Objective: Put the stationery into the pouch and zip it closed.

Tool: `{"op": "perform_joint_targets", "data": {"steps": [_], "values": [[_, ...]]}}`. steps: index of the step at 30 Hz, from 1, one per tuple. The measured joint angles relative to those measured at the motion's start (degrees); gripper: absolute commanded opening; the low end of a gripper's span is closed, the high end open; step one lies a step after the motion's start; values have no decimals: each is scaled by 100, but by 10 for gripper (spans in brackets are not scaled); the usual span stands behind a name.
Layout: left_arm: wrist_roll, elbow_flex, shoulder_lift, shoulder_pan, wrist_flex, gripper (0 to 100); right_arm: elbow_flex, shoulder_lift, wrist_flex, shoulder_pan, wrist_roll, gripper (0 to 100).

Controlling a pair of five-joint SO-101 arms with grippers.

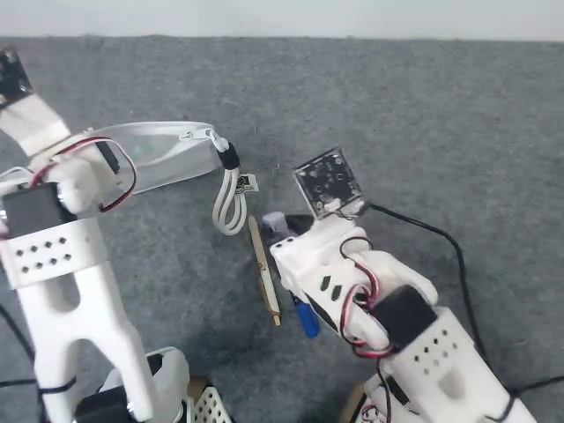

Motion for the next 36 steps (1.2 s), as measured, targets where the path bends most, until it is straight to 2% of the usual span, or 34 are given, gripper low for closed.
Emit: {"op": "perform_joint_targets", "data": {"steps": [8,15,20,29,36], "values": [[0,88,-9,-9,0,9,0,-70,-1011,-79,26,6],[0,88,-18,-9,0,9,0,-70,-2163,-633,782,6],[0,88,-18,-9,0,10,0,-70,-2857,-721,1029,6],[-44,-105,-18,642,211,10,123,-70,-4070,-721,1037,6],[-202,-167,-9,1125,369,10,1064,-70,-5952,-721,1055,6]]}}
